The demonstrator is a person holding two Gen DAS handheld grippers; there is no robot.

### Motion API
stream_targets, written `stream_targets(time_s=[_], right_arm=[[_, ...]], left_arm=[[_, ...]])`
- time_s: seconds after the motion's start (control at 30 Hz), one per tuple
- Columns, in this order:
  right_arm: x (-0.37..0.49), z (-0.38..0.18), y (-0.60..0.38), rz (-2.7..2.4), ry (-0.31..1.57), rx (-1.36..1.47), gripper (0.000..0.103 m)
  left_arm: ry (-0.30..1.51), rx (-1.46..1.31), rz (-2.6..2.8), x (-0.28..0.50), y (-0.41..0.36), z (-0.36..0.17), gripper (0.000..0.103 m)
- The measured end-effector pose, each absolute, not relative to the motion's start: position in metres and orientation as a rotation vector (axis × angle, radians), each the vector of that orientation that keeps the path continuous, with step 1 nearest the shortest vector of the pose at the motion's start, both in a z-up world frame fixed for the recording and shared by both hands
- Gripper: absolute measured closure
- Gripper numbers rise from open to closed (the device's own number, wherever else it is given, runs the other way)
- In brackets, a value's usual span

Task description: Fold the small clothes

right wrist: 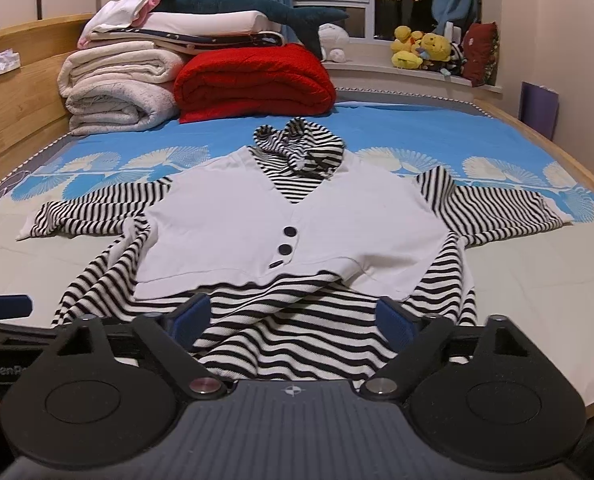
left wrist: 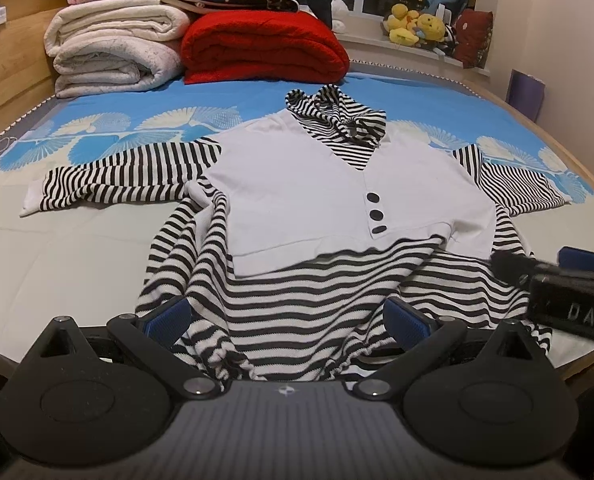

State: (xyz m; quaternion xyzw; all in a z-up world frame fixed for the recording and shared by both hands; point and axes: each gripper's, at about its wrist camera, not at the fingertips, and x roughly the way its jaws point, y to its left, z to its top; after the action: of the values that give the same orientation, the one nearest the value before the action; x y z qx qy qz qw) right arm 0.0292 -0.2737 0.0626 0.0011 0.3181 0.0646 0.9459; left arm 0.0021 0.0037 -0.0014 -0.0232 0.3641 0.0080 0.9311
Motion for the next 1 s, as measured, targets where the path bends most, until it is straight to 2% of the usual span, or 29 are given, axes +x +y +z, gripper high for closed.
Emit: stream_targets(time_s=[0.17,0.23,0.33,0.4,0.47,0.57,0.6,0.63,0.67,0.7,0.73,0.77,0.8,0.83,0.9,1.0], right_arm=[[0.046,0.070,-0.300,0.031,0.621,0.012,0.017],[0.062,0.065,-0.318,0.003,0.664,0.043,0.017],[0.089,0.045,-0.342,-0.077,0.784,0.057,0.017],[0.100,0.024,-0.350,-0.143,0.929,0.060,0.017],[0.103,0.008,-0.358,-0.213,1.003,0.073,0.017],[0.110,-0.021,-0.363,-0.230,1.099,0.136,0.019],[0.110,-0.026,-0.366,-0.245,1.126,0.146,0.024],[0.110,-0.029,-0.371,-0.263,1.142,0.160,0.028],[0.107,-0.031,-0.377,-0.282,1.154,0.181,0.039],[0.106,-0.033,-0.380,-0.279,1.157,0.210,0.054],[0.104,-0.032,-0.381,-0.262,1.151,0.231,0.065],[0.101,-0.027,-0.381,-0.236,1.140,0.240,0.087],[0.098,-0.022,-0.381,-0.217,1.129,0.251,0.092],[0.097,-0.018,-0.383,-0.217,1.113,0.263,0.095],[0.092,-0.008,-0.390,-0.239,1.088,0.282,0.097],[0.079,0.003,-0.405,-0.288,1.067,0.301,0.097]], left_arm=[[0.811,-0.088,0.048,0.025,0.032,0.007,0.001],[0.851,-0.041,0.075,0.044,0.040,0.005,0.001],[0.910,-0.033,0.106,0.076,0.055,-0.009,0.001],[0.878,-0.039,0.139,0.091,0.069,-0.020,0.001],[0.962,-0.054,0.166,0.101,0.082,-0.043,0.001],[1.109,-0.156,0.190,0.103,0.095,-0.073,0.010],[1.147,-0.187,0.190,0.103,0.098,-0.081,0.014],[1.176,-0.222,0.187,0.104,0.099,-0.089,0.023],[1.201,-0.234,0.195,0.103,0.102,-0.094,0.031],[1.208,-0.245,0.197,0.103,0.105,-0.095,0.035],[1.206,-0.257,0.196,0.103,0.108,-0.095,0.041],[1.199,-0.264,0.192,0.102,0.110,-0.092,0.057],[1.192,-0.278,0.175,0.103,0.112,-0.089,0.068],[1.186,-0.294,0.160,0.102,0.113,-0.086,0.087],[1.150,-0.310,0.164,0.091,0.112,-0.067,0.092],[1.120,-0.303,0.127,0.072,0.108,-0.047,0.093]])
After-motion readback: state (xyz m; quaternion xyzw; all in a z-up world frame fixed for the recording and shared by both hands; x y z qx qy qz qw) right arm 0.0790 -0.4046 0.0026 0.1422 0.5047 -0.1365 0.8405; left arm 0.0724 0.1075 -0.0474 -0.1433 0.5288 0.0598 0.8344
